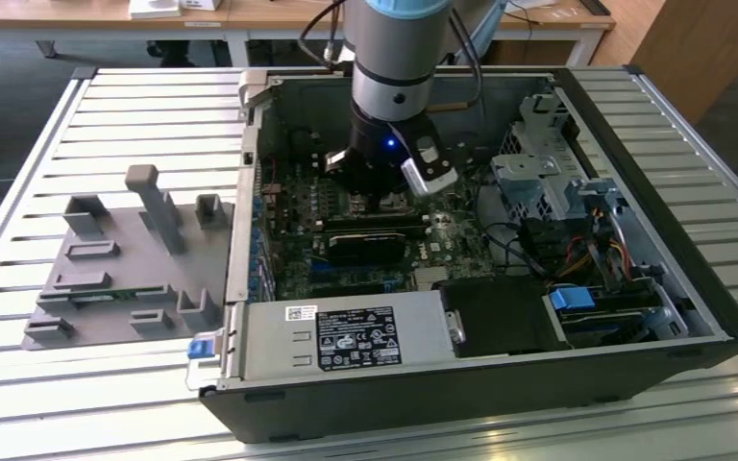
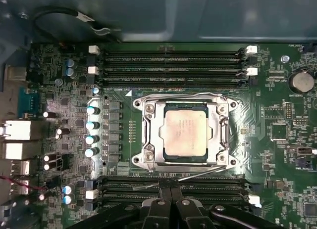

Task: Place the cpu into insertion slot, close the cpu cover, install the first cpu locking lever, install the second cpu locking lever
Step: 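Install the second cpu locking lever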

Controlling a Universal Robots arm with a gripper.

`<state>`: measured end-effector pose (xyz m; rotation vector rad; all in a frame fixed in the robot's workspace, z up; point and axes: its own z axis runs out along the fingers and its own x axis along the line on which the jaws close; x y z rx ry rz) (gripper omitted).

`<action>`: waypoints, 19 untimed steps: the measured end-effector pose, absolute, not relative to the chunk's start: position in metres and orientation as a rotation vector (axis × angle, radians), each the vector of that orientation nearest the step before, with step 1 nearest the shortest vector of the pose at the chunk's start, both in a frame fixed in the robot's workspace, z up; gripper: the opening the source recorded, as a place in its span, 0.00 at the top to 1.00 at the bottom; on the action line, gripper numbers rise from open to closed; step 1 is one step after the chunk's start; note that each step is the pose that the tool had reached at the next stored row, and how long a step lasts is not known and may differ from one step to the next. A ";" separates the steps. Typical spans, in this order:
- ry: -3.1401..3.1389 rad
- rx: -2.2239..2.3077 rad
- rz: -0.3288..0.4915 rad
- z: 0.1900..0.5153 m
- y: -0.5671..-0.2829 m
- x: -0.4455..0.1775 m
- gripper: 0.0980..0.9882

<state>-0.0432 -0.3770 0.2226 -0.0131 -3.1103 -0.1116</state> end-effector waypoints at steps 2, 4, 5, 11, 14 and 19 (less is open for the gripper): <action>-3.110 -0.013 -0.119 0.220 -0.377 -0.043 0.99; -3.108 -0.013 -0.155 0.219 -0.378 -0.044 0.99; -3.107 -0.012 -0.181 0.219 -0.379 -0.044 0.99; -3.104 -0.012 -0.219 0.218 -0.387 -0.048 0.99; -3.104 -0.012 -0.223 0.218 -0.391 -0.052 0.99; -3.103 -0.011 -0.237 0.216 -0.391 -0.056 0.99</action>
